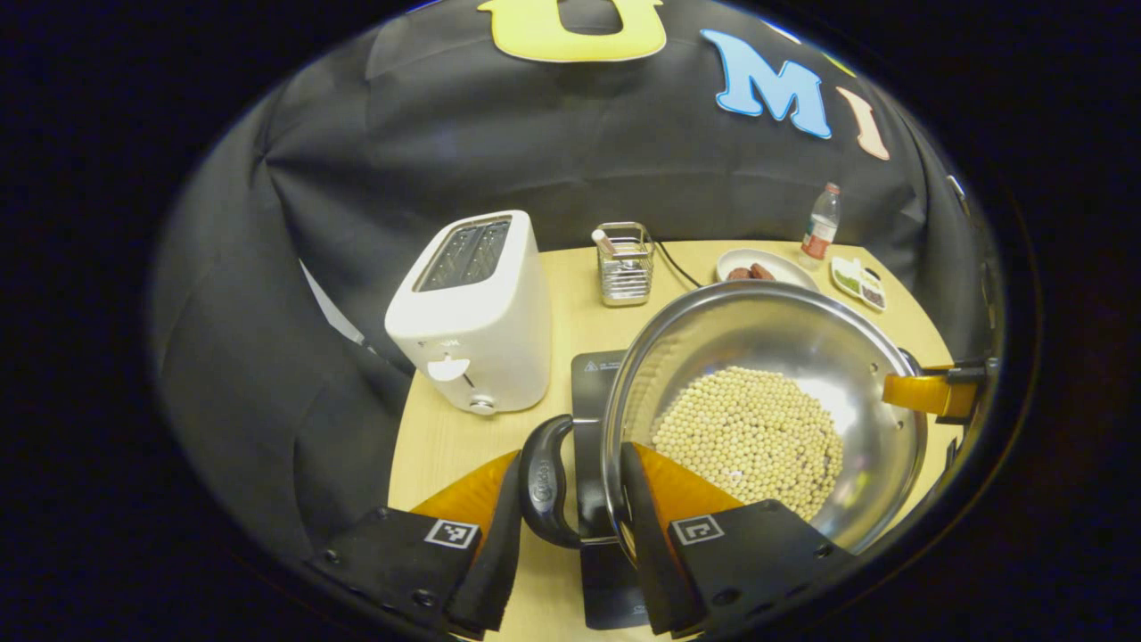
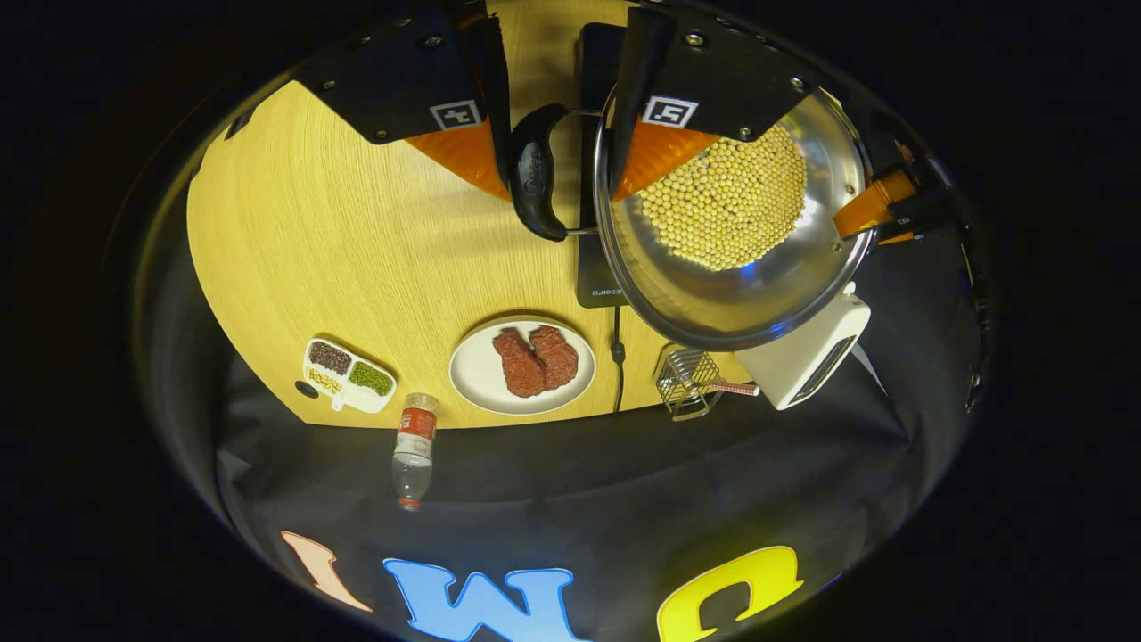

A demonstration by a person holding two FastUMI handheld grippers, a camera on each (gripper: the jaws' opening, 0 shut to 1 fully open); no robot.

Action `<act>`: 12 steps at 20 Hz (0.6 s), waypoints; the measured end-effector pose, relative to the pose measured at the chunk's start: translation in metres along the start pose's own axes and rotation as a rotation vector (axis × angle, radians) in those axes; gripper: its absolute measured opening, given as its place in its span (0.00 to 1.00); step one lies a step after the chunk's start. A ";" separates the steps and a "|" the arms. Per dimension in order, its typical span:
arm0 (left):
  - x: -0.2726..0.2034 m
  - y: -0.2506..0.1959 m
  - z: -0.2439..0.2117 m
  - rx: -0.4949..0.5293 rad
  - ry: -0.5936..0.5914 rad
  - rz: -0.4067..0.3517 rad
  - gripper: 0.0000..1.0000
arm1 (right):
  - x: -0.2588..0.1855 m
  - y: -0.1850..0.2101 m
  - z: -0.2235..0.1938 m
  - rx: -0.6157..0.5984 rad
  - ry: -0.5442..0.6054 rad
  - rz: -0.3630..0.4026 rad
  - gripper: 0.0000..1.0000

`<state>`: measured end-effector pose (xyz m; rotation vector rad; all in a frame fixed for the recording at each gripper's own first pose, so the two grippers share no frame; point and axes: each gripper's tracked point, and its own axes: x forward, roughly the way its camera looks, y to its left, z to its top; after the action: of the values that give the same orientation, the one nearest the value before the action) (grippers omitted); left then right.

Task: First push the handle of the pot to place it horizontally, then grasp the pot with both hands and set it on the induction cooktop.

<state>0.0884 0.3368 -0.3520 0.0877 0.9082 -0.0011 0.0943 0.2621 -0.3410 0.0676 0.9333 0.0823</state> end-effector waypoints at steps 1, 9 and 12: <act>0.003 0.002 -0.001 -0.002 0.004 -0.001 0.64 | 0.002 0.001 -0.001 -0.004 0.003 -0.003 0.51; 0.020 0.007 -0.005 0.003 0.014 -0.008 0.61 | 0.016 0.005 0.001 -0.001 0.019 -0.015 0.51; 0.025 0.006 -0.005 0.016 0.017 -0.004 0.61 | 0.020 0.006 0.000 0.008 0.017 -0.019 0.51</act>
<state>0.0998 0.3444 -0.3743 0.1009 0.9253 -0.0111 0.1060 0.2702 -0.3566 0.0659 0.9509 0.0613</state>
